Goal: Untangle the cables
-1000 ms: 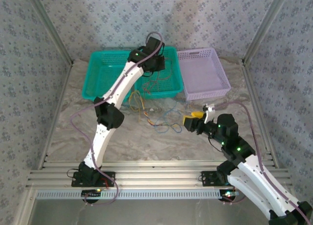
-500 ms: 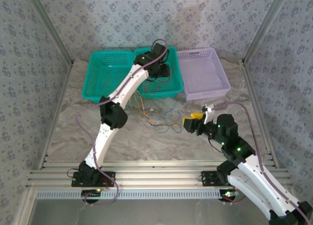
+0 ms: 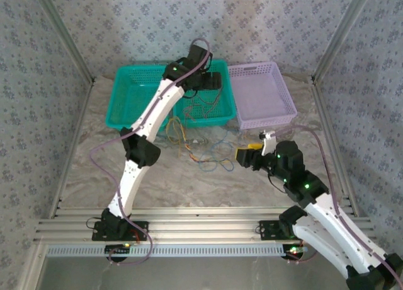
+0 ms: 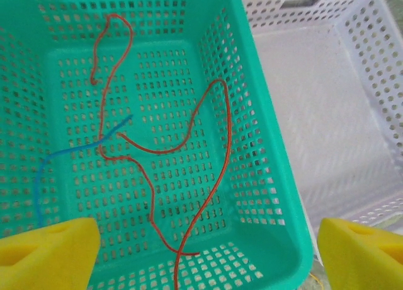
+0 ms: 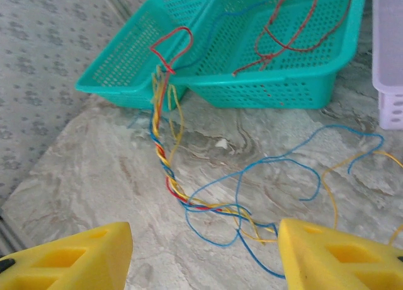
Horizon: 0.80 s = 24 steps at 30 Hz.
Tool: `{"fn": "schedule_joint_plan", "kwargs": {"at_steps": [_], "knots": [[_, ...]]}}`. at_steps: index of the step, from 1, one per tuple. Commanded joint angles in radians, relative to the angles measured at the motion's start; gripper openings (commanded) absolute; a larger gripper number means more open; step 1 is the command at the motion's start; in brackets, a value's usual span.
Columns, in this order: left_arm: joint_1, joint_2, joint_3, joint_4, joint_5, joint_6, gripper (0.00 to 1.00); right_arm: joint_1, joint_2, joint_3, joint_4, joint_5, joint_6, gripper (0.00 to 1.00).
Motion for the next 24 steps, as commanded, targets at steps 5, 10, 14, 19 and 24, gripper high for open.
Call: {"fn": "schedule_joint_plan", "kwargs": {"at_steps": [5,10,14,19,24], "knots": [[-0.036,-0.339,-0.264,-0.013,-0.091,0.073,0.94,0.000,0.178,0.047,-0.079,0.008,0.026,0.65],[-0.058,-0.631,-0.740,0.211,-0.069,0.031,1.00,0.015,0.360,0.065,-0.016,-0.042,0.029,0.64],[-0.076,-0.799,-1.014,0.295,-0.040,-0.033,0.99,0.068,0.481,0.115,0.074,-0.067,0.026,0.64],[-0.107,-1.022,-1.332,0.406,-0.044,-0.124,1.00,0.127,0.641,0.232,0.167,-0.107,0.002,0.64],[-0.111,-1.236,-1.553,0.462,-0.076,-0.198,1.00,0.224,0.811,0.338,0.279,-0.099,-0.053,0.67]]}}
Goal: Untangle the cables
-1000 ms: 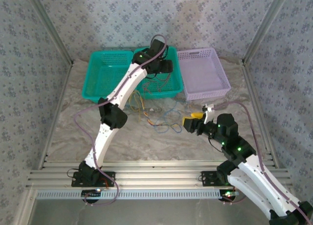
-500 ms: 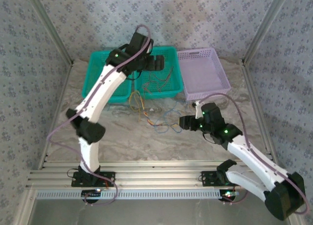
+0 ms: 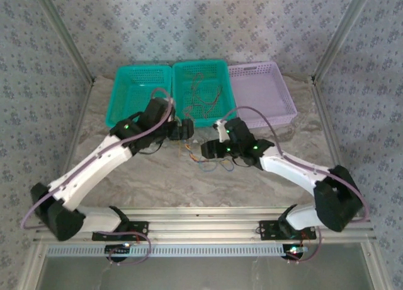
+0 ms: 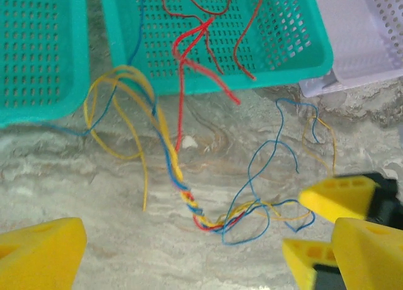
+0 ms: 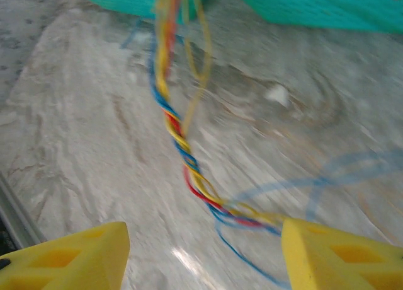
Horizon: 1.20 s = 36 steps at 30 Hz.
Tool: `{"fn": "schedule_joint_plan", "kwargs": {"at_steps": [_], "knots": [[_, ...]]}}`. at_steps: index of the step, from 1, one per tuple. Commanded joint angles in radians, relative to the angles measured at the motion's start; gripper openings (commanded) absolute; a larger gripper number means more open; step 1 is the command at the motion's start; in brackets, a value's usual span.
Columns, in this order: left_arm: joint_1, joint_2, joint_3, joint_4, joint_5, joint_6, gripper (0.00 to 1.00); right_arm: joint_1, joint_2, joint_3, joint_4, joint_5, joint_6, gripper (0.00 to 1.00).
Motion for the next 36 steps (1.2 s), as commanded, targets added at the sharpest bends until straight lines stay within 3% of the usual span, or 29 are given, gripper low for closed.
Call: {"fn": "schedule_joint_plan", "kwargs": {"at_steps": [1,8,15,18,21,27,36], "knots": [[-0.003,-0.140,-0.082,0.081,-0.026,-0.081,1.00,0.053,0.100,0.078,0.096,-0.008,-0.062,0.67],[-0.007,-0.329,-0.226,0.036,-0.070,-0.137,1.00,0.072,0.316,0.205,0.154,0.021,-0.100,0.68],[-0.008,-0.416,-0.292,-0.016,-0.103,-0.163,0.99,0.083,0.436,0.296,0.149,0.054,-0.125,0.64],[-0.010,-0.437,-0.310,-0.027,-0.114,-0.171,0.99,0.086,0.458,0.301,0.163,0.056,-0.145,0.48],[-0.009,-0.461,-0.333,-0.027,-0.120,-0.182,0.99,0.083,0.470,0.347,0.134,0.059,-0.160,0.25],[-0.009,-0.498,-0.365,-0.037,-0.128,-0.197,0.99,0.074,0.404,0.336,0.109,0.015,-0.197,0.02],[-0.009,-0.525,-0.388,-0.043,-0.138,-0.207,0.99,0.070,0.106,0.268,0.035,-0.009,-0.277,0.00]]}}
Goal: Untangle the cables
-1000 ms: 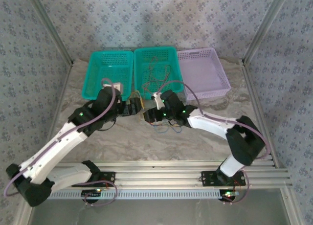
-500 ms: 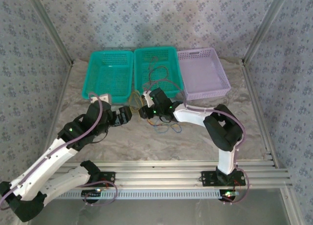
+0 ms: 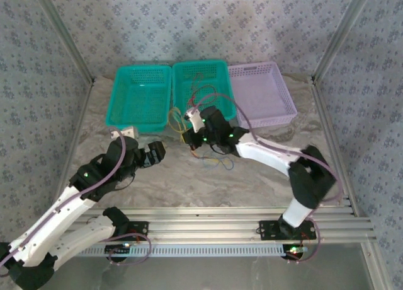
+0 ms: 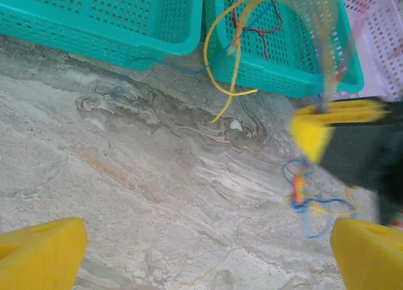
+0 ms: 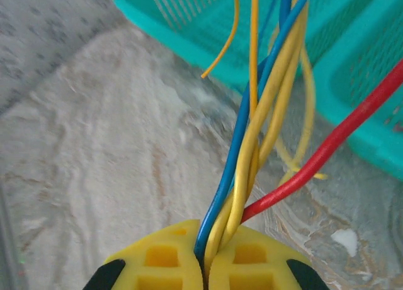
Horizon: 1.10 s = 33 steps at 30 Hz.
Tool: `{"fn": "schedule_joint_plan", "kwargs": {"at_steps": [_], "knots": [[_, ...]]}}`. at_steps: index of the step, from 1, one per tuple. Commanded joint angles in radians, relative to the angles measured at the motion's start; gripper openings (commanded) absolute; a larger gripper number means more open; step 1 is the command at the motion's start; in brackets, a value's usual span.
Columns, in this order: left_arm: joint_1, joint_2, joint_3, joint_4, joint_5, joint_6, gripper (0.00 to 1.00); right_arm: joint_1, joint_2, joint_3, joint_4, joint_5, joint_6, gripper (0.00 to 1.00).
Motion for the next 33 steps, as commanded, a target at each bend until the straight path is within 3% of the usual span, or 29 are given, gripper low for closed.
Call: {"fn": "schedule_joint_plan", "kwargs": {"at_steps": [1,8,15,22,25,29,33], "knots": [[-0.009,-0.010,-0.013,-0.007,-0.018,-0.017,0.99,-0.008,-0.129,-0.012,-0.045,-0.020,-0.054,0.00],[-0.009,-0.010,-0.020,0.053,0.005,-0.032,0.99,-0.001,-0.307,-0.142,-0.020,-0.112,-0.122,0.00],[-0.008,-0.005,-0.007,0.255,0.073,-0.030,0.99,0.012,-0.386,-0.329,0.120,-0.035,-0.230,0.00],[-0.001,0.120,0.148,0.248,0.012,0.055,1.00,0.083,-0.405,-0.407,0.181,0.043,-0.356,0.00],[0.050,0.186,0.217,0.214,-0.003,0.116,1.00,0.100,-0.417,-0.453,0.234,0.040,-0.367,0.00],[0.160,0.251,0.255,0.231,0.125,0.131,1.00,0.133,-0.422,-0.468,0.235,0.037,-0.393,0.00],[0.177,0.321,0.300,0.213,0.133,0.159,1.00,0.156,-0.433,-0.478,0.236,0.030,-0.410,0.00]]}}
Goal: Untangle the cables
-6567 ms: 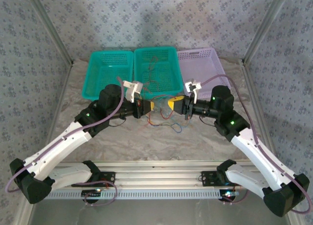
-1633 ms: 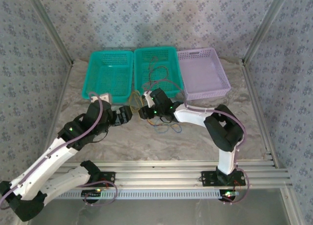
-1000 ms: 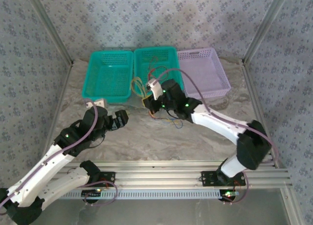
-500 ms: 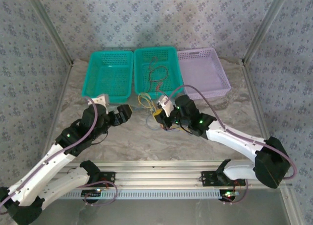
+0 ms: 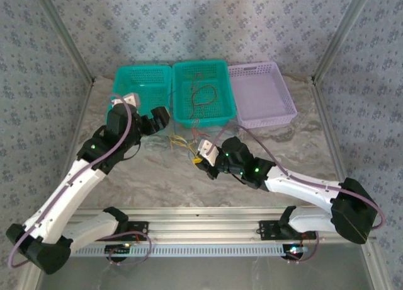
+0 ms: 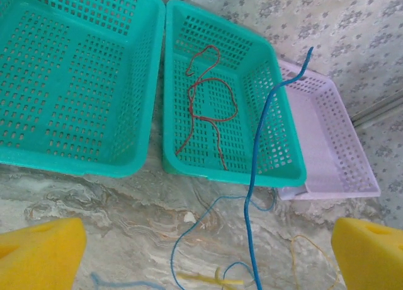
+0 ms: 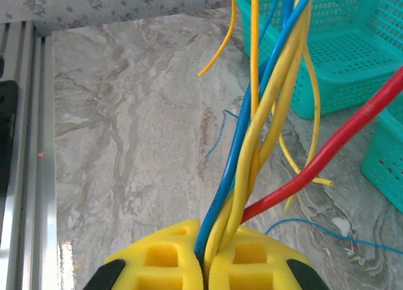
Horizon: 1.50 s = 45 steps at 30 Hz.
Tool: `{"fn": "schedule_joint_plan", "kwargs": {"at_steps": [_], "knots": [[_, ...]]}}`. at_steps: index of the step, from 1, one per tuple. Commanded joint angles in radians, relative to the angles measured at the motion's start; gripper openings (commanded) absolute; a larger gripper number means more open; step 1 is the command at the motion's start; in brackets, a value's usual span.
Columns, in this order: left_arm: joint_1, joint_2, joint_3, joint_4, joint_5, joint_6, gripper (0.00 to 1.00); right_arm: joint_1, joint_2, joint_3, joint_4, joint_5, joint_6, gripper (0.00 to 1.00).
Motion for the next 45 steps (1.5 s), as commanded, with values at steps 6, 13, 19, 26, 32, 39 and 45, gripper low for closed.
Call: {"fn": "schedule_joint_plan", "kwargs": {"at_steps": [6,13,19,26,32,39,45], "knots": [[0.017,0.104,0.084,0.021,0.105,0.045,0.97,0.030,-0.029,-0.005,0.034,-0.007,-0.059,0.00],[0.019,0.143,0.088,0.019,0.097,0.059,0.69,0.043,-0.036,-0.003,0.028,-0.025,-0.069,0.00],[0.021,0.201,0.116,0.017,0.098,0.068,0.47,0.057,-0.046,-0.001,0.015,-0.034,-0.080,0.00],[0.024,0.200,0.147,-0.013,0.096,0.078,0.00,0.056,-0.041,-0.006,0.008,0.028,-0.064,0.00],[0.037,0.121,0.141,-0.085,0.042,0.070,0.00,0.015,-0.019,-0.020,-0.004,0.117,0.002,0.00],[0.073,0.018,0.153,-0.185,0.008,0.071,0.00,-0.071,-0.014,-0.068,-0.010,0.189,0.117,0.00],[0.101,-0.043,0.184,-0.252,-0.018,0.086,0.00,-0.133,0.007,-0.075,-0.038,0.223,0.177,0.00]]}}
